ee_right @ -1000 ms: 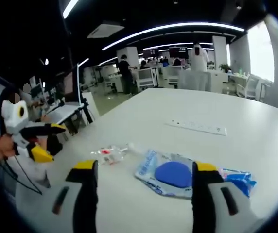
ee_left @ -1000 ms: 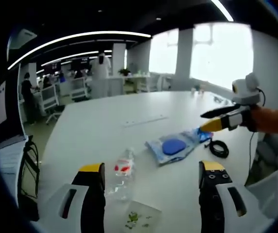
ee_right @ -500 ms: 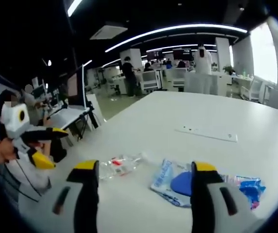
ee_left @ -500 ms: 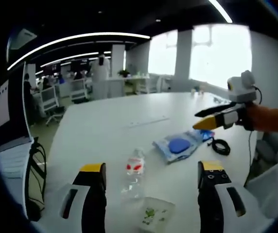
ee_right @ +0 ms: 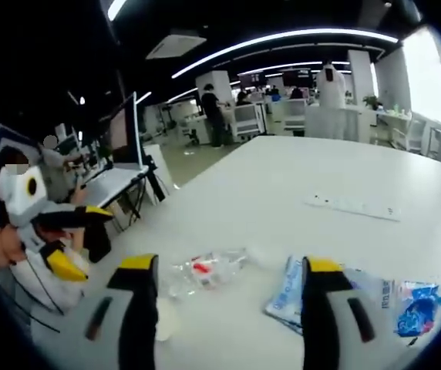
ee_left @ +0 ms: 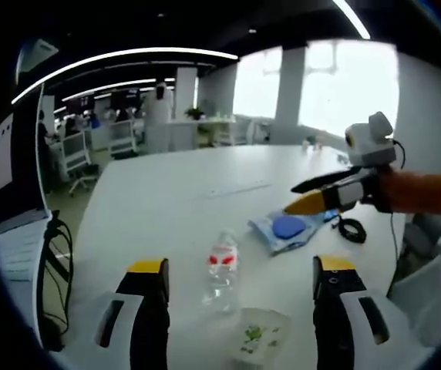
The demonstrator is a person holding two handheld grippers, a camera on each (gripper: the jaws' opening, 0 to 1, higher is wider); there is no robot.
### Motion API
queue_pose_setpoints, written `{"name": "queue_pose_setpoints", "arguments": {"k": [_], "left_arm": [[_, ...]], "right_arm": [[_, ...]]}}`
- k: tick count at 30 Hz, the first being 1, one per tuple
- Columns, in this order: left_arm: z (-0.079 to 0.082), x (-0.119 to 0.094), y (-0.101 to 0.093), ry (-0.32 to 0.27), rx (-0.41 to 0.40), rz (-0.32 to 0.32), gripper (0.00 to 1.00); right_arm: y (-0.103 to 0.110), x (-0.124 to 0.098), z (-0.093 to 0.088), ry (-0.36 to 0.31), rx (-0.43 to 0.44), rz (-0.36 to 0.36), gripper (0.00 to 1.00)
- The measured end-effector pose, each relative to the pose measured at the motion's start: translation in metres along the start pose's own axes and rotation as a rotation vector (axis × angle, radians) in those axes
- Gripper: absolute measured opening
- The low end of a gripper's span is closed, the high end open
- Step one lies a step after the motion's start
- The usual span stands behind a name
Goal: Arrange the tabletop items into an orderly group along one side of the table until the central work area is clear of visible clutter.
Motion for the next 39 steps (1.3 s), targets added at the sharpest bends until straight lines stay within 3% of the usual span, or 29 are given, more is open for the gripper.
{"name": "queue_pose_setpoints", "arguments": {"k": [18, 30, 39], "left_arm": [[-0.006, 0.005, 0.015, -0.005, -0.031, -0.019, 0.71], [-0.013, 0.006, 0.025, -0.001, -0.049, -0.024, 0.71], [-0.015, 0.011, 0.029, -0.004, -0.056, -0.030, 0.70]], "right_arm": [[-0.001, 0.048, -0.003, 0.036, 0.073, 0.010, 0.69], [-0.006, 0.078, -0.015, 0.020, 0.231, -0.012, 0.65], [-0.016, 0.098, -0.026, 0.004, 0.412, -0.030, 0.57]]}}
Point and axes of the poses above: the point that each gripper's makers call its tool centre point, and the gripper's own axes: x roughly forward along the fingers, y roughly to its left, z roughly out of its top, the point moved 7 cm from there along -x, roughly backward along the fingers, and after that the axes turned 8 degrees about z, right-handed, at the moved point
